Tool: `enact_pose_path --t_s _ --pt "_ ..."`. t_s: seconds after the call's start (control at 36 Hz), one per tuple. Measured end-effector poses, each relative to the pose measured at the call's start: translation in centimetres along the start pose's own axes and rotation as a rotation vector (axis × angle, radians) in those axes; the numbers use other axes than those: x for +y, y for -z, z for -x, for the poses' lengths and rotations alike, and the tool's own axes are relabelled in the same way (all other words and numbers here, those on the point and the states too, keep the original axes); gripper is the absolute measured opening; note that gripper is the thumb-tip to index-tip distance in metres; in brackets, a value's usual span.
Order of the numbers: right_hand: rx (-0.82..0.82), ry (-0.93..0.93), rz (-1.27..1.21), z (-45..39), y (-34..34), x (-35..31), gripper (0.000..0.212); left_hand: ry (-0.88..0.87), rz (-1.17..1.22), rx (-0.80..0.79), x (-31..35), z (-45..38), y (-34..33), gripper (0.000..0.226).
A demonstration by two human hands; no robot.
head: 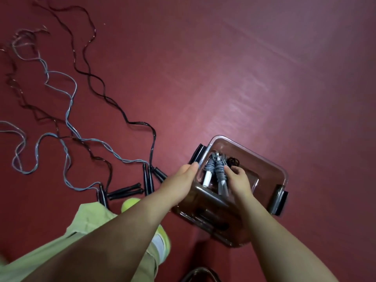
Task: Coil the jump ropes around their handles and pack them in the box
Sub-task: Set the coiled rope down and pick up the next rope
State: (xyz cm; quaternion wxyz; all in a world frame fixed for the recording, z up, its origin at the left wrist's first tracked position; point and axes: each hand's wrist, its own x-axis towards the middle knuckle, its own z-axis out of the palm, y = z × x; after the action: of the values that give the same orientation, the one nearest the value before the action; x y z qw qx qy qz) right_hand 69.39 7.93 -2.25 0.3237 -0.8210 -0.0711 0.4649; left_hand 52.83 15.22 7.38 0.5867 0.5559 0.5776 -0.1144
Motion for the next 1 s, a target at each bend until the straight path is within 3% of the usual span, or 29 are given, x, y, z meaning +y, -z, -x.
enact_pose_path --t_s 0.17,0.36,0.47,0.53,0.64,0.83,0.92,1.0 --pt "-0.13 0.164 -0.051 5.2 -2.5 -3.8 0.015 -0.116 -0.194 0.072 0.7 1.2 5.2 0.054" --pt "-0.34 0.212 -0.097 9.7 -10.5 -8.4 0.012 -0.233 -0.348 0.251 -3.4 3.2 16.6 0.05" --pt "-0.53 0.289 0.031 12.5 -18.3 -10.5 0.015 -0.162 -0.374 0.379 -11.0 6.6 23.2 0.073" --pt "-0.606 0.316 0.11 13.5 -22.1 -10.8 0.015 -0.1 -0.294 0.408 -15.5 7.5 25.0 0.077" --pt "-0.699 0.304 0.205 14.8 -28.4 -9.9 0.014 0.084 0.032 0.475 -23.2 8.3 26.3 0.046" --pt "-0.749 0.267 0.377 14.3 -36.5 -5.6 0.017 0.17 0.283 0.431 -33.1 6.5 23.7 0.05" --pt "-0.716 0.341 0.487 12.9 -38.9 -3.4 0.03 0.205 0.43 0.426 -36.0 5.2 22.0 0.058" --pt "-0.7 0.369 0.58 11.1 -40.9 -1.5 0.021 0.24 0.516 0.411 -38.1 4.0 20.5 0.058"
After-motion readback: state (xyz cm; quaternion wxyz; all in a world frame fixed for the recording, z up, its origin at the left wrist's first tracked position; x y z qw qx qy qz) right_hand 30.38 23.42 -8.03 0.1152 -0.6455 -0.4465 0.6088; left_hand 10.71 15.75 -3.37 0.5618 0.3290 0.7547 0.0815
